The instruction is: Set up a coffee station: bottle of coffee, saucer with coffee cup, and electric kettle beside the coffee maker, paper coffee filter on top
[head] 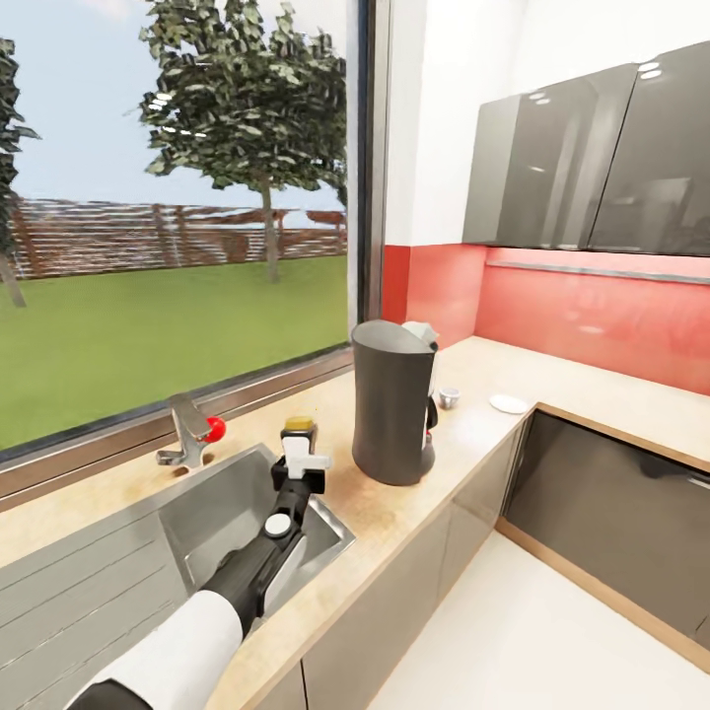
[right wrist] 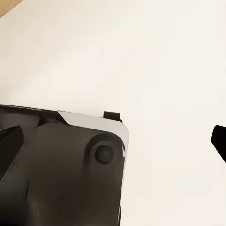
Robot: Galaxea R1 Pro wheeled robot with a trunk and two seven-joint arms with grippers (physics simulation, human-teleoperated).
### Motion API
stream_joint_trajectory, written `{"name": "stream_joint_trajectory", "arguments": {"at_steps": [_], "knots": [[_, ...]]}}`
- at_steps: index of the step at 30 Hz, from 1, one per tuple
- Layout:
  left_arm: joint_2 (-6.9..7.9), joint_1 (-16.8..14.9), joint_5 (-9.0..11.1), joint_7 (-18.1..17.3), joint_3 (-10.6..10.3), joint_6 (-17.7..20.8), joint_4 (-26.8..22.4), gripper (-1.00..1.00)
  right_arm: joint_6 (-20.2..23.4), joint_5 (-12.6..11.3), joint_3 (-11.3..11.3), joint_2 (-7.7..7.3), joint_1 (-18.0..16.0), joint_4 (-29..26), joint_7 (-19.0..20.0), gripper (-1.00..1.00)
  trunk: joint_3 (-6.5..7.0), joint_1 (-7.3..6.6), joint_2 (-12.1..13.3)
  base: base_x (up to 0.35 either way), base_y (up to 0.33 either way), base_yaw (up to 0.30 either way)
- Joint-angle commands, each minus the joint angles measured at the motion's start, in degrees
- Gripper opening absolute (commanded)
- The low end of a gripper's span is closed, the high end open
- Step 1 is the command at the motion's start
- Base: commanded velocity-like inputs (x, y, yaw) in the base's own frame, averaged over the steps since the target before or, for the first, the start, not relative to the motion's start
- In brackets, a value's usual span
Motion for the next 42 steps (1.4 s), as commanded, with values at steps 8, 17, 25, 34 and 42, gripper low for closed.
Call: {"name": "stream_joint_trajectory", "arguments": {"at_steps": [8,17,25,34,42], "knots": [[0.04,1.36,-0.04,0.38,-0.36,1.45,-1.12,-1.0,0.0,-0.67,0.04,0.92,-0.01,-0.43,-0.43,1.0,-0.02,0.02,-0.04,0.0,0.0,0.0],[0.13,1.44,-0.11,0.45,-0.18,4.61,-1.37,-1.0,0.0,-0.67,0.18,1.19,-0.01,-0.36,-0.4,1.0,-0.02,0.02,-0.04,0.023,-0.034,0.0],[0.13,1.44,-0.19,0.55,-0.09,4.97,-1.39,-1.0,0.0,-0.66,0.21,1.22,-0.01,-0.35,-0.45,1.0,0.1,0.02,-0.04,0.039,-0.244,0.124],[0.13,1.44,-0.1,1.75,-0.08,4.9,-1.39,-1.0,0.0,-0.63,0.21,1.28,-0.01,-0.35,-0.45,1.0,0.41,0.02,-0.04,0.001,-0.263,0.244],[0.62,1.44,-0.15,6.55,-0.13,3.89,-0.99,-1.0,0.02,-0.58,0.3,1.28,-0.01,-0.35,-0.45,1.0,0.69,0.02,-0.04,0.0,-0.044,0.251]]}}
